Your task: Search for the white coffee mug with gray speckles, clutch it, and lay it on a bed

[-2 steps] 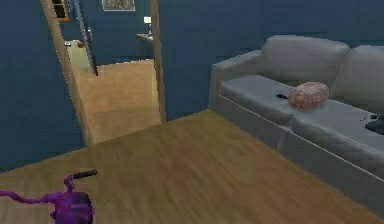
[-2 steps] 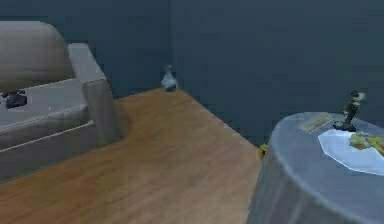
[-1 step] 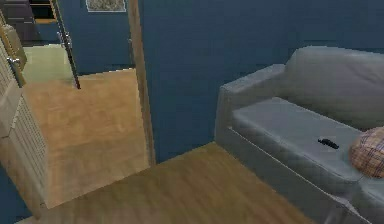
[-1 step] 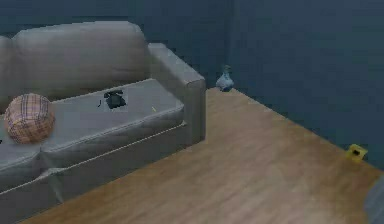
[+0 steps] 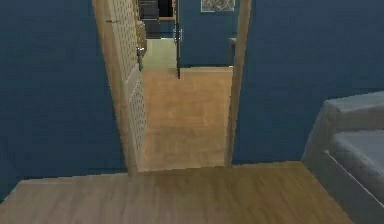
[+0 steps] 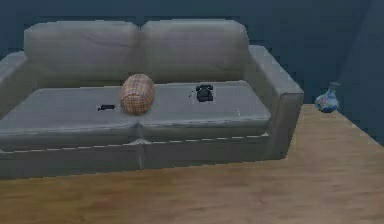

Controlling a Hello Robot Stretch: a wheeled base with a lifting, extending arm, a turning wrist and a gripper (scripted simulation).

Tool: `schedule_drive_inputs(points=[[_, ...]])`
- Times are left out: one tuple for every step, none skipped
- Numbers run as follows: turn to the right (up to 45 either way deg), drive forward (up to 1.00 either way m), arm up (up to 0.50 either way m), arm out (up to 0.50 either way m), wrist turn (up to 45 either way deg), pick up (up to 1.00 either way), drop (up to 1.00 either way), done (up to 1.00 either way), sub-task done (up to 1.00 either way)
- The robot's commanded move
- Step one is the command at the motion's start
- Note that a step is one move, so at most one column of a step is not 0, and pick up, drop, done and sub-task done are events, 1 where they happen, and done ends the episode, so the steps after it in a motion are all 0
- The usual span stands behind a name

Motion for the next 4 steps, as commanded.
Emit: schedule_drive_inputs(points=[[0.0,1.0,0.0,0.0,0.0,0.0,0.0,0.0,0.0],[0.0,1.0,0.0,0.0,0.0,0.0,0.0,0.0,0.0],[0.0,0.15,0.0,0.0,0.0,0.0,0.0,0.0,0.0],[-27.0,0.0,0.0,0.0,0.0,0.0,0.0,0.0,0.0]])
